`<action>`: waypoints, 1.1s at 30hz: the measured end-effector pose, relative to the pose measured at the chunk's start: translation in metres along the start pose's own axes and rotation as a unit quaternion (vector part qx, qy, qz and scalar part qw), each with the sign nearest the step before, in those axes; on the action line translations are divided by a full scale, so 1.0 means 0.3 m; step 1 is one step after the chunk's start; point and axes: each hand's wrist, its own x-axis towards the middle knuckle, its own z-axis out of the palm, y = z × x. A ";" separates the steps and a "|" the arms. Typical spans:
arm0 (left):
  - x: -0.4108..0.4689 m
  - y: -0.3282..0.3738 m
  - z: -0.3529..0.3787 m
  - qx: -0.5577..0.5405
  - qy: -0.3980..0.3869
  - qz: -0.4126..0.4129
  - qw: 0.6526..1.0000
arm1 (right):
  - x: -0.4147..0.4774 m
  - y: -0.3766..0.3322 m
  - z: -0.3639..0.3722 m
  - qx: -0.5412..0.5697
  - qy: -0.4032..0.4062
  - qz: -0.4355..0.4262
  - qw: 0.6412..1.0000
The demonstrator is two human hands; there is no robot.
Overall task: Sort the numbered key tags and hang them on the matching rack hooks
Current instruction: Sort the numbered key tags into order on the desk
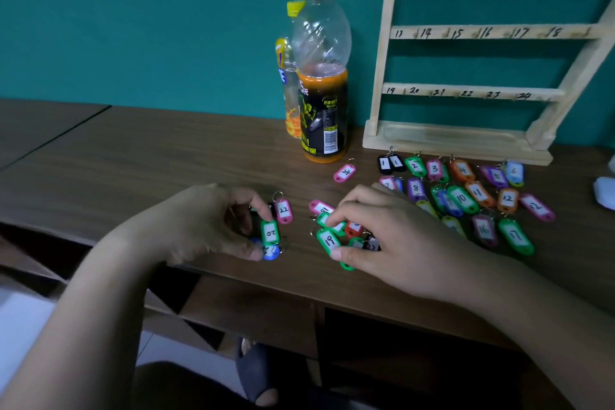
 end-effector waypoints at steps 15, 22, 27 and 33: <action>0.048 0.011 0.069 0.023 0.079 0.045 0.996 | 0.009 -0.025 0.036 -0.013 0.018 -0.030 0.999; 0.030 -0.117 -0.012 0.025 0.216 0.003 0.976 | 0.006 -0.016 0.041 -0.009 0.040 -0.034 0.999; 0.016 -0.214 -0.050 -0.005 0.199 -0.104 0.974 | 0.015 -0.019 0.043 -0.004 0.050 -0.037 0.998; -0.022 -0.199 -0.065 0.021 0.125 -0.101 0.987 | 0.017 -0.020 0.047 -0.012 0.044 -0.035 0.998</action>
